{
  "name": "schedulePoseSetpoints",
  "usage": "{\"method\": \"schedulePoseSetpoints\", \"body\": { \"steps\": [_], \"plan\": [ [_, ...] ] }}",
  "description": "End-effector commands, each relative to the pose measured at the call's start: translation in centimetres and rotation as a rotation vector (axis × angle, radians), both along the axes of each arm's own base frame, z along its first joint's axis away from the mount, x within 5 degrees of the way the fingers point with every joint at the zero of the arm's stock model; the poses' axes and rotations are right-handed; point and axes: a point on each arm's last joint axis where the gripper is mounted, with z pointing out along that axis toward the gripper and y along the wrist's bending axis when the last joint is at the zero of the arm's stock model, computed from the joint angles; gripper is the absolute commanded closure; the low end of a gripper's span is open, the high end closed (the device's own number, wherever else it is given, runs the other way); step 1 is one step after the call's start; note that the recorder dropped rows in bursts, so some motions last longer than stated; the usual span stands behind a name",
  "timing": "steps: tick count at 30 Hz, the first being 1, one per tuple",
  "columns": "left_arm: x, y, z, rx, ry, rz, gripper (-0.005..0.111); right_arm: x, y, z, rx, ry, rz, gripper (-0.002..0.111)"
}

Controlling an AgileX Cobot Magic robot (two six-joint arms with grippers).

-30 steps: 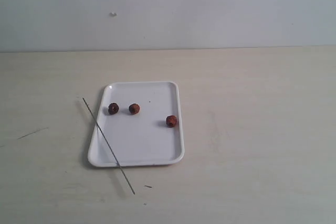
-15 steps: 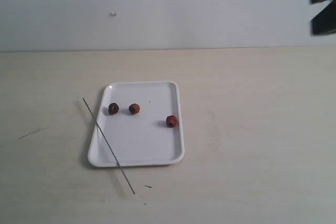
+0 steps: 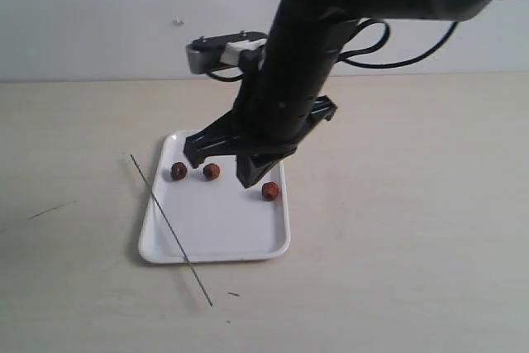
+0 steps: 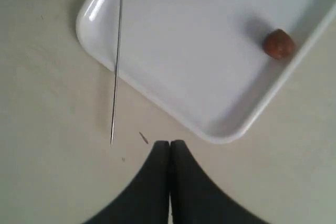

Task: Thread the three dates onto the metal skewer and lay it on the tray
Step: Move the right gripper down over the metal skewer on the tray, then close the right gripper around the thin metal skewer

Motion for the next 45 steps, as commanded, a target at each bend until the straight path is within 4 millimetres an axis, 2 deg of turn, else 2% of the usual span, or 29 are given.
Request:
{"method": "schedulePoseSetpoints", "body": {
  "steps": [1,5,18,23,26,31,36,42,45],
  "plan": [
    [0.0,0.0,0.1,-0.004,-0.012,0.003,0.107,1.2,2.3,-0.7,0.0,-0.032,0.037,0.108],
    [0.0,0.0,0.1,-0.004,-0.012,0.003,0.107,1.7,3.1,-1.0,0.021,-0.041,0.037,0.108],
    [0.0,0.0,0.1,-0.004,-0.012,0.003,0.107,1.1,3.8,-1.2,0.038,-0.018,0.083,0.108],
    [0.0,0.0,0.1,-0.004,-0.012,0.003,0.107,-0.2,6.5,-2.5,0.013,-0.047,0.149,0.108],
    [0.0,0.0,0.1,-0.004,-0.012,0.003,0.107,0.2,7.6,-3.7,-0.009,-0.12,0.127,0.108],
    [0.0,0.0,0.1,-0.004,-0.012,0.003,0.107,1.2,8.0,-5.5,-0.027,-0.171,0.091,0.108],
    [0.0,0.0,0.1,-0.004,-0.012,0.003,0.107,2.0,8.5,-6.9,-0.045,-0.144,0.104,0.097],
    [0.0,0.0,0.1,-0.004,-0.012,0.003,0.107,2.8,9.2,-7.9,-0.055,-0.135,0.112,0.073],
    [0.0,0.0,0.1,-0.004,-0.012,0.003,0.107,2.9,9.3,-8.6,-0.059,-0.129,0.112,0.07]
  ]
}}
